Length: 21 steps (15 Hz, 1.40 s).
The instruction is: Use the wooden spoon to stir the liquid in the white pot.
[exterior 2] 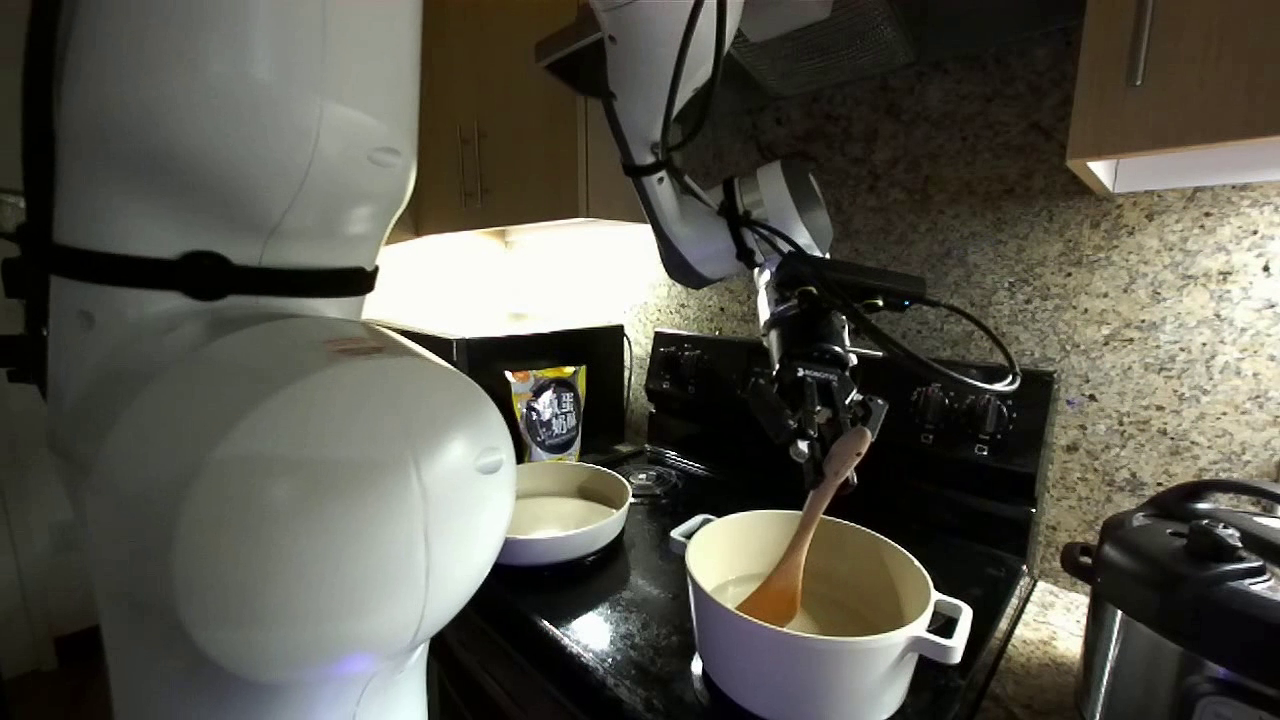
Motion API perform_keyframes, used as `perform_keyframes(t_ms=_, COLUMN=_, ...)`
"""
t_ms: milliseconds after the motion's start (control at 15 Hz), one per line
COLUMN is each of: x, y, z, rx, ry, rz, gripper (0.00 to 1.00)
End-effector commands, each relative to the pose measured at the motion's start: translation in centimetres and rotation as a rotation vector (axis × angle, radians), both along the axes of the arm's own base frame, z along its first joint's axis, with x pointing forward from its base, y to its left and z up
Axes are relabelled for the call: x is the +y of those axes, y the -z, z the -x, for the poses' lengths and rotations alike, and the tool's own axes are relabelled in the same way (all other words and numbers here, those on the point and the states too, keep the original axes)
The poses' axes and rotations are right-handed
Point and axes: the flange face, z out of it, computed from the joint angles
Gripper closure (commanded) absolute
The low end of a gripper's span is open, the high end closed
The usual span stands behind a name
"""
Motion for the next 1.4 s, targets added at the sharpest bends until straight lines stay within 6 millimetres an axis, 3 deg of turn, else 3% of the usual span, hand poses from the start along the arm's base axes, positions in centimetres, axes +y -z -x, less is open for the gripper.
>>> perform_keyframes(t_ms=0, x=1.2, y=0.2, z=-2.4, rx=0.007, ry=0.012, rz=0.005, gripper=0.91)
perform_keyframes(t_ms=333, x=-0.6, y=-0.6, z=-3.8, rx=-0.077, ry=0.112, rz=0.044, gripper=0.91)
perform_keyframes(t_ms=533, x=-2.5, y=-1.2, z=-3.0, rx=-0.104, ry=0.166, rz=0.085, gripper=0.91)
perform_keyframes(t_ms=733, x=-3.7, y=-0.5, z=-2.0, rx=-0.053, ry=0.146, rz=0.109, gripper=0.91)
perform_keyframes(t_ms=1067, x=-2.2, y=2.2, z=-0.8, rx=0.081, ry=0.096, rz=0.122, gripper=0.91)
perform_keyframes(t_ms=1333, x=1.0, y=3.4, z=-2.3, rx=0.087, ry=0.067, rz=0.099, gripper=0.91)
